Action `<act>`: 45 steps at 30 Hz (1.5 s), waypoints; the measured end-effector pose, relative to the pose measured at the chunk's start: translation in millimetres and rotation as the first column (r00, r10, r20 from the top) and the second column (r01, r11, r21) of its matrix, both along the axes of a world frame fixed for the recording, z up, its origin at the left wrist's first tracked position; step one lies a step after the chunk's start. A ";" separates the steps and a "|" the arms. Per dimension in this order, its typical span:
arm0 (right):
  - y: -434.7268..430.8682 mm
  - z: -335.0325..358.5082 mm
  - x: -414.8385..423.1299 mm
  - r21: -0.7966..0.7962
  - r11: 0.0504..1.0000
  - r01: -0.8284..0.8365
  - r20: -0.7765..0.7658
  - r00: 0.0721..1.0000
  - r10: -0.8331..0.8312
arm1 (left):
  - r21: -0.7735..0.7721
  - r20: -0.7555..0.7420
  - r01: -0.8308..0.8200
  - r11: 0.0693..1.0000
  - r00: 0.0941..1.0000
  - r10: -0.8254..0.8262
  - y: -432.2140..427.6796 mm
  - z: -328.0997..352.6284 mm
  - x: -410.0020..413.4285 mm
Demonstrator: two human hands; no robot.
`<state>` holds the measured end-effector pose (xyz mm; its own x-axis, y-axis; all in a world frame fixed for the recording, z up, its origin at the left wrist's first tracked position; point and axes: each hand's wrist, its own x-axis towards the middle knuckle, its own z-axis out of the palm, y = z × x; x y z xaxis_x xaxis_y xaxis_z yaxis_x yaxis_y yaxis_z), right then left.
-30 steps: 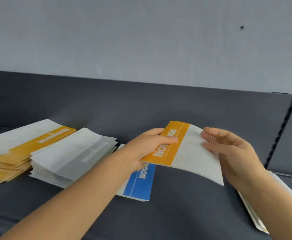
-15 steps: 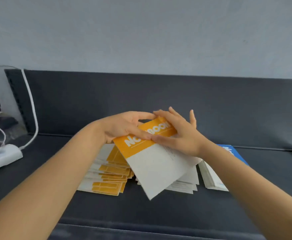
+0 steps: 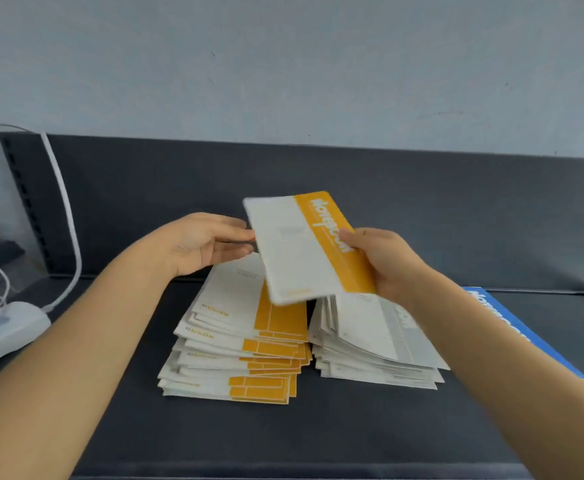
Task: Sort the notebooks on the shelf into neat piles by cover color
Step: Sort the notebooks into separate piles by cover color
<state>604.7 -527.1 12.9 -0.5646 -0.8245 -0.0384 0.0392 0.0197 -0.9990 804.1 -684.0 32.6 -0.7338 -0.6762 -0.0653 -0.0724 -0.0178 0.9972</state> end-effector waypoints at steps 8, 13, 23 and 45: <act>-32.7 -14.7 46.0 0.058 0.998 0.011 -0.156 0.988 -0.001 | 0.125 -0.126 -0.296 0.947 0.942 0.312 7.2 -2.0 6.0; -43.9 -30.9 56.7 0.230 0.964 0.131 -0.550 0.835 0.017 | -0.311 0.260 -0.150 0.939 0.936 0.236 4.6 -18.6 9.0; -40.4 -50.4 65.0 0.500 0.840 0.210 -0.866 0.134 0.482 | -0.619 0.785 0.556 0.554 0.434 0.441 23.5 -54.5 -6.5; 279.9 -58.7 -315.8 0.516 0.669 0.535 -0.846 0.443 0.298 | -0.764 0.574 0.454 0.458 0.803 0.162 324.0 -71.2 -381.1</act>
<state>288.9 -247.2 -45.8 -0.7190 -0.6935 0.0470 -0.6907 0.7052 -0.1599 423.0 -360.0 -38.7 -0.8707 -0.4858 0.0763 -0.4519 0.8517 0.2654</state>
